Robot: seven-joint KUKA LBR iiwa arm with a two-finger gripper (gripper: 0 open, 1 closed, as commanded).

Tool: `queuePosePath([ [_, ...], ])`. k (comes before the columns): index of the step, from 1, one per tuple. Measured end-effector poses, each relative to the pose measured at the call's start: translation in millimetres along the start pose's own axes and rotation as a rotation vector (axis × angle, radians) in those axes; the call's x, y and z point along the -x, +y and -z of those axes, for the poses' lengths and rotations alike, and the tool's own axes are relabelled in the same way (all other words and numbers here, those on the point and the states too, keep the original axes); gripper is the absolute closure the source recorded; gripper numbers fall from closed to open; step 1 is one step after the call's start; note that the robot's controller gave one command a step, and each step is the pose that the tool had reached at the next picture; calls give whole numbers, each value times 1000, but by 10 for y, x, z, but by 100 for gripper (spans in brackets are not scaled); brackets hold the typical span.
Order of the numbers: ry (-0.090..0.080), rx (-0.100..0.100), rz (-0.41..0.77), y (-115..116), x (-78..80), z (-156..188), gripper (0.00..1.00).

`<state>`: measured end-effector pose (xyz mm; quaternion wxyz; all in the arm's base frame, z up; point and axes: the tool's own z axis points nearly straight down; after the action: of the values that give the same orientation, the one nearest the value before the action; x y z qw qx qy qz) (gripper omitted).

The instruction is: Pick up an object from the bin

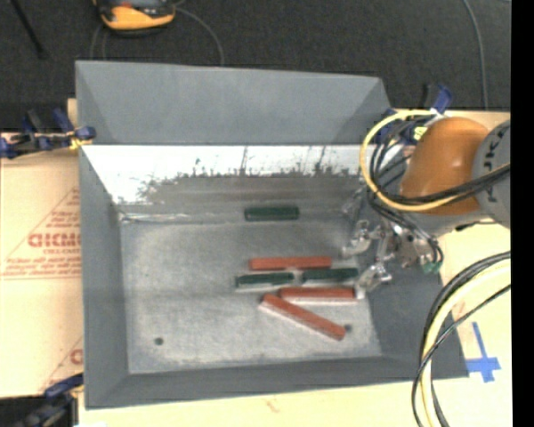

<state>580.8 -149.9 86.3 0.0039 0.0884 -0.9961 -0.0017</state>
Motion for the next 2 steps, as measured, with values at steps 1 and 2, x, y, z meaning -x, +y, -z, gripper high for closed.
queuePosePath([
  [1, -27, -6, -1, 4, 52, 5, 0],
  [2, -13, -3, 3, 4, 26, 4, 100],
])
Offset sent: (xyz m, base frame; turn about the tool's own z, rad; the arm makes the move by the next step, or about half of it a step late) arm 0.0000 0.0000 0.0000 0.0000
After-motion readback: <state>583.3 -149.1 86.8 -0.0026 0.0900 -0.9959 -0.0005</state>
